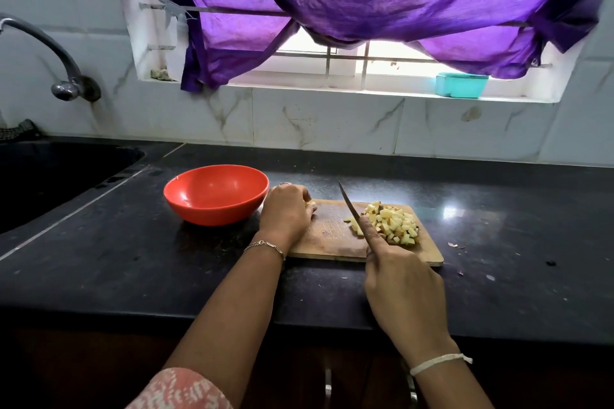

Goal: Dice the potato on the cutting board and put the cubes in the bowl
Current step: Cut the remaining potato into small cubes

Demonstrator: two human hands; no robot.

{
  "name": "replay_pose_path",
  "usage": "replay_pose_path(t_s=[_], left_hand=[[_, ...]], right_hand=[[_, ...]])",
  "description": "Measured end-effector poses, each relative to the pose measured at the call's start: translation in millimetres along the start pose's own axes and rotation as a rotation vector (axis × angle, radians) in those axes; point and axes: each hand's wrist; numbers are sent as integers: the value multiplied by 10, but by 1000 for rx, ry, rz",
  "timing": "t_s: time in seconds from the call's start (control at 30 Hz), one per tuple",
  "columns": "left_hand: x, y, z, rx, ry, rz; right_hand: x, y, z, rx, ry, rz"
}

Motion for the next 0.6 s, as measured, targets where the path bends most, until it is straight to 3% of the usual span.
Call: replay_pose_path(t_s=[0.23,0.37,0.43,0.6], left_hand=[[-25,63,-83,-151,156,34],[-135,138,-140,-440,-93,-78],[-197,161,-116,-395,-196,-78],[-235,181,-105,-295,-232,-88]], right_hand=[[26,13,-43,16,-57,50],[53,64,-45,58,-111,96],[82,89,-41,76,-153,106],[75,123,-68,49,-179,61]])
Point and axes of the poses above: each hand's wrist, its own x-axis towards the middle knuckle, its own z-axis out of the palm, y = z × x, and after that the axes turned 12 degrees about y, right-handed
